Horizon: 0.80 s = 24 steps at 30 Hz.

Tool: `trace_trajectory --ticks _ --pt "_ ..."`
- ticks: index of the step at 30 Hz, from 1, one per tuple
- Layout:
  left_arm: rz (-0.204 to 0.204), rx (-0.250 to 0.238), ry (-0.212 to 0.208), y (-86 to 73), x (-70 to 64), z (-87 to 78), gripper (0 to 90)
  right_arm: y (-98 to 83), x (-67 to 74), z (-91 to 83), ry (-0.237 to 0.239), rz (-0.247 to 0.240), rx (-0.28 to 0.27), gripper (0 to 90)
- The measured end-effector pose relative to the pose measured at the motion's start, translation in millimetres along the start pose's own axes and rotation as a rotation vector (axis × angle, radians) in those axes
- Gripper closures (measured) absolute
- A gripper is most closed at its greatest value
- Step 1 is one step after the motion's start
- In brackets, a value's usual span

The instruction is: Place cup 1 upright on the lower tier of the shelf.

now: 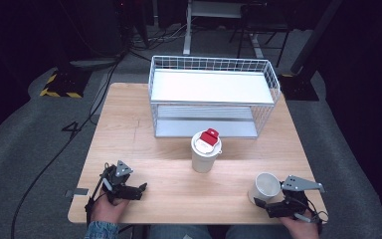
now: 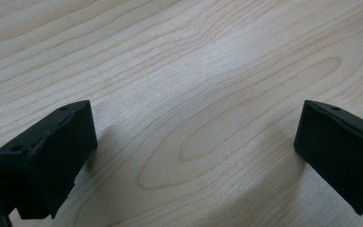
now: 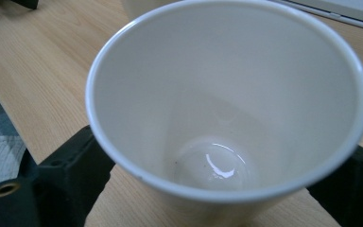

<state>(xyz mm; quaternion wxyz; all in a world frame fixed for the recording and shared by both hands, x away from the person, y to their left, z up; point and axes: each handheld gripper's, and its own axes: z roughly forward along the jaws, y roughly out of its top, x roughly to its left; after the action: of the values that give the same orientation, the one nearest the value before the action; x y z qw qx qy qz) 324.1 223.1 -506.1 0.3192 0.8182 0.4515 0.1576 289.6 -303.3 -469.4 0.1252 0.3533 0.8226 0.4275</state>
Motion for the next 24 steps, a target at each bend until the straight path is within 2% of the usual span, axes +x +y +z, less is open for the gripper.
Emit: trace_trajectory --ticks 7,24 --pt "0.000 0.000 0.000 0.0 0.0 0.0 0.6 0.0 -1.6 -1.7 -0.007 0.002 -0.009 20.2" --pt "0.000 0.000 0.000 0.0 0.0 0.0 0.6 1.5 -0.3 -2.5 -0.021 -0.020 -0.009 21.8"
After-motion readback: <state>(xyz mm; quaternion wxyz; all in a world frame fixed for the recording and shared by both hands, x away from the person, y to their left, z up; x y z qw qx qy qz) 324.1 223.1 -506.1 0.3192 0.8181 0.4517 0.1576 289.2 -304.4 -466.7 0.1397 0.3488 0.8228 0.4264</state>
